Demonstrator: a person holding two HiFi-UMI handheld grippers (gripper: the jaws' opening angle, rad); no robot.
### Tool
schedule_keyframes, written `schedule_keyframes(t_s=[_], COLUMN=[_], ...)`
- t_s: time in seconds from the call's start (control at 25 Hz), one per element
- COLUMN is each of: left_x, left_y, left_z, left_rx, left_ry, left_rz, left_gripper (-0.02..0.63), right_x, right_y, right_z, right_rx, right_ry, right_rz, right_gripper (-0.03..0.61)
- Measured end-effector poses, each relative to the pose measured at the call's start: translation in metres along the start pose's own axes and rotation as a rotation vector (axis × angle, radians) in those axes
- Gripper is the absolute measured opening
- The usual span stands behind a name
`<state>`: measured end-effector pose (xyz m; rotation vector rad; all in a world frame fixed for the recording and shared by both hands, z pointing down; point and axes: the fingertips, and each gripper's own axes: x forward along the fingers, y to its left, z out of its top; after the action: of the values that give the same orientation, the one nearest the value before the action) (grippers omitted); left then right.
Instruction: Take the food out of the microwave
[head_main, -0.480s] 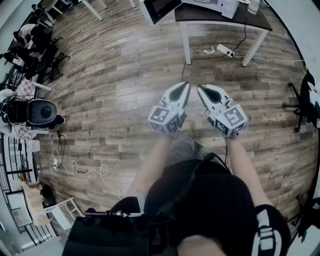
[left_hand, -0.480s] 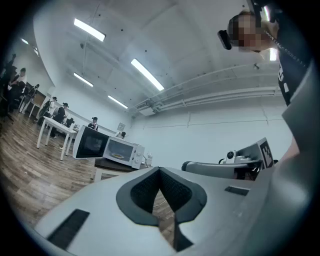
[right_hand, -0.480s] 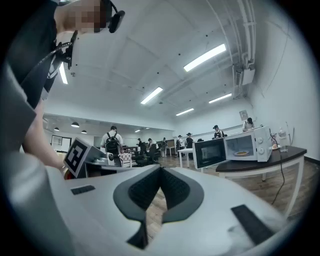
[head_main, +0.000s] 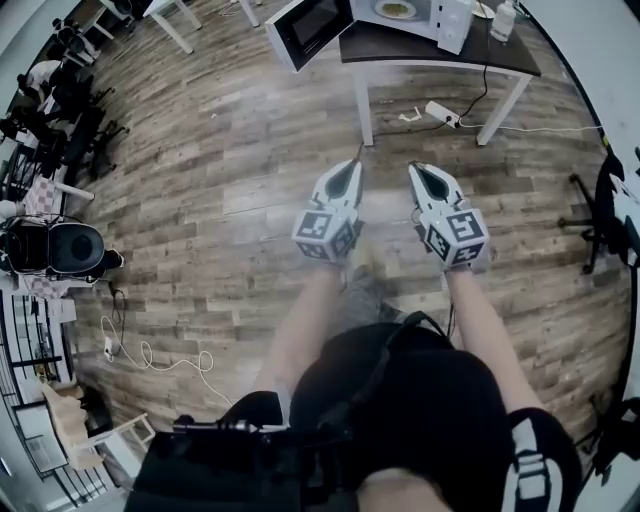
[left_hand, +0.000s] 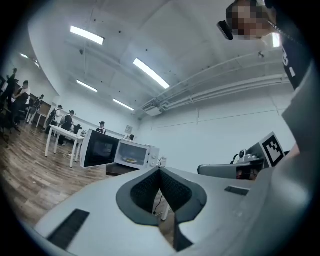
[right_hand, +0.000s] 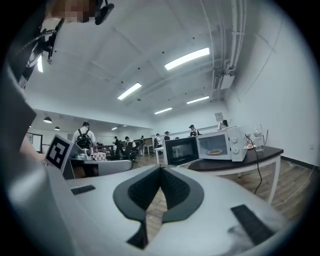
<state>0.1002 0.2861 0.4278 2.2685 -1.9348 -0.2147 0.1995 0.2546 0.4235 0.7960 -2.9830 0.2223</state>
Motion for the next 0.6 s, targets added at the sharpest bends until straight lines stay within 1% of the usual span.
schedule_keyframes(t_s=[0.28, 0.6], left_x=[0.046, 0.090], left_y=[0.070, 0.133], left_z=[0.017, 0.031], left_rx=[0.001, -0.022], left_ry=[-0.013, -0.004], left_rz=[0.059, 0.075], left_gripper=[0.009, 0.009], right_x=[0.063, 0.131], right_y=[-0.037, -0.065], right_z=[0.013, 0.020], right_rx=[0.020, 0.046], right_ry=[-0.009, -0.013], right_rz=[-0.030, -0.073], right_gripper=[-0.002, 0.000])
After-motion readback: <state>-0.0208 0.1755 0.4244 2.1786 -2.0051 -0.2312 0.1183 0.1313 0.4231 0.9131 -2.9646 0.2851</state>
